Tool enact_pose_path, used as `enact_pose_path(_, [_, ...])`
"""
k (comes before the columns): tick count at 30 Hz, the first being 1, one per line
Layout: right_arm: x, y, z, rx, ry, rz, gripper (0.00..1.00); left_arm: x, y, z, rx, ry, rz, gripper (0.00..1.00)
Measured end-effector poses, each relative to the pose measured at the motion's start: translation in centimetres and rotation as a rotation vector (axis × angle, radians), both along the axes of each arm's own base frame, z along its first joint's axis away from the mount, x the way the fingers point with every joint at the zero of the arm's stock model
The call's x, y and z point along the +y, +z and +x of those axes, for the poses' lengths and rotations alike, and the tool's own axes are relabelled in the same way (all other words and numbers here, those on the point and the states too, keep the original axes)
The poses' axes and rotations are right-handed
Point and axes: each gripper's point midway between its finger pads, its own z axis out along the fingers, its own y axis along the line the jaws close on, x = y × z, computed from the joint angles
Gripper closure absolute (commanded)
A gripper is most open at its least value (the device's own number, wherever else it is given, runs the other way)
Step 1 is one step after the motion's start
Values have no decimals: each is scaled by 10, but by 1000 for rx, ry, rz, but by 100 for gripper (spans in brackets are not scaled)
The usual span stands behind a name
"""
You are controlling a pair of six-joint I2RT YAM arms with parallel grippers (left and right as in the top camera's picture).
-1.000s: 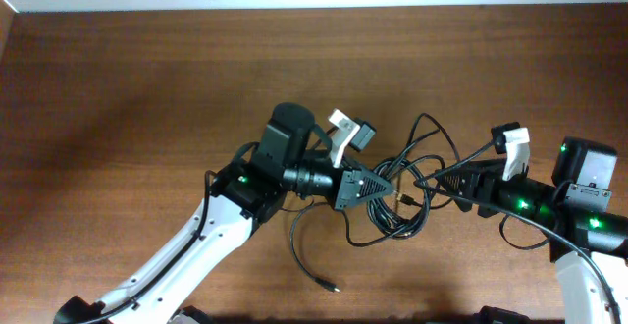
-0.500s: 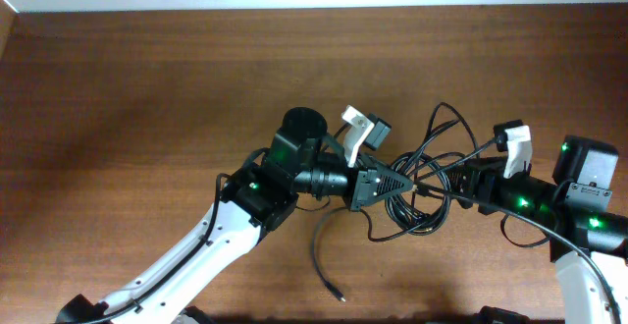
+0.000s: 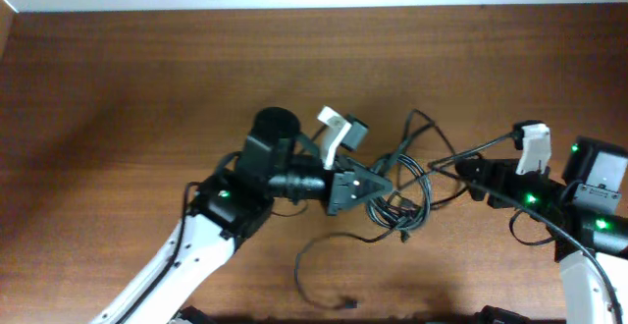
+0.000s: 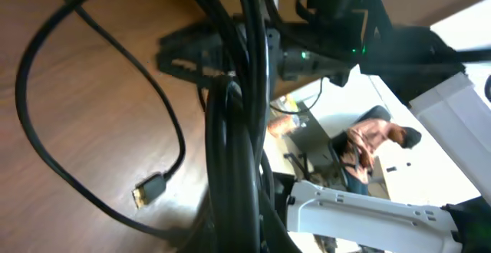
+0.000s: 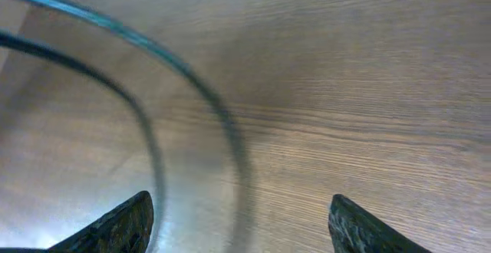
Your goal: Untangle cables
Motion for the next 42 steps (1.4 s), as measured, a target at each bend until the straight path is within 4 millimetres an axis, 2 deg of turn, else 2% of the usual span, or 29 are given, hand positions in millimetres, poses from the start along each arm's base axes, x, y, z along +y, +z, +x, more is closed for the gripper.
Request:
enact_pose_path(3, [-9, 0, 0, 3, -37, 6, 28, 16, 2, 5, -8, 38, 14, 100])
enact_pose_path(7, [-11, 0, 1, 5, -46, 9, 28, 31, -1, 12, 4, 77, 31, 100])
enact_pose_path(15, [-12, 3, 4, -14, -46, 2, 28, 40, 1, 15, -22, 72, 20, 100])
enact_pose_path(25, [-20, 1, 6, 1, -98, -9, 27, 50, -19, -4, -43, -8, 83, 100])
enact_pose_path(28, [-14, 8, 9, -26, -78, 32, 26, 51, -21, -5, -65, -19, 89, 100])
enact_pose_path(36, [27, 44, 2, -127, 123, 269, 24, 53, -23, -2, -96, 0, 112, 100])
enact_pose_path(42, [43, 58, -7, -98, 165, 423, 25, 56, -27, 15, -124, 84, 156, 100])
